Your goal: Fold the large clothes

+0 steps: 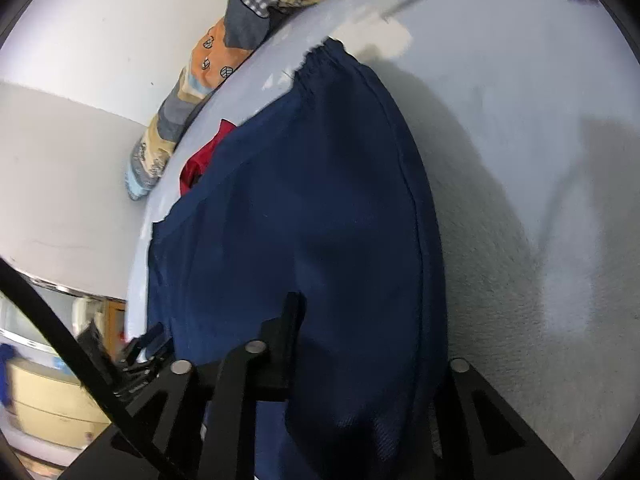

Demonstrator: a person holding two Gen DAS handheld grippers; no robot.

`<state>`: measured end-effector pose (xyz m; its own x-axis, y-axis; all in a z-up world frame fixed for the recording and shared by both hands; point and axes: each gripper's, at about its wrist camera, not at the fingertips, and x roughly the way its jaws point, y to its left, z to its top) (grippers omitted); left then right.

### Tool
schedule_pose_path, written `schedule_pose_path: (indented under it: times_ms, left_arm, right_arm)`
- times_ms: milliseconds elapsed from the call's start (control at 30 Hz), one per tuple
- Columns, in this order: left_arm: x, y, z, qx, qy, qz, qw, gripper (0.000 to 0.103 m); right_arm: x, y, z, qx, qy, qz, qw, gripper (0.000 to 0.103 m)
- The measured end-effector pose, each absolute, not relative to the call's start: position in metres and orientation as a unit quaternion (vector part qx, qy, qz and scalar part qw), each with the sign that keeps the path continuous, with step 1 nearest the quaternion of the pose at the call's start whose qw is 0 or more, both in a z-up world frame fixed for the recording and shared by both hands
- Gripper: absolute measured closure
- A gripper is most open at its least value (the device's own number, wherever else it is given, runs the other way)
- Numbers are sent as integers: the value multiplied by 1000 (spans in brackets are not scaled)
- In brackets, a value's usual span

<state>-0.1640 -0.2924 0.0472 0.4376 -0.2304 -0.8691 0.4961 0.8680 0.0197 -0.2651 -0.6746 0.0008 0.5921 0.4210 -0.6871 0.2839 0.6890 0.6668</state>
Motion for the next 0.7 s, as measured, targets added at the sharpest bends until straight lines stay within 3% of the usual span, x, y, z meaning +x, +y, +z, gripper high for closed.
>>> schedule_pose_path:
  times_ms: [533,700]
  left_arm:
    - [-163,-293,46,143,482,-216,837,12]
    - [-161,-284,58,139,433,-177,873,12]
  right_arm:
    - [-273,-624,90,461,337,76,817,88]
    - [-268,-599,118,466,314,102,821,88]
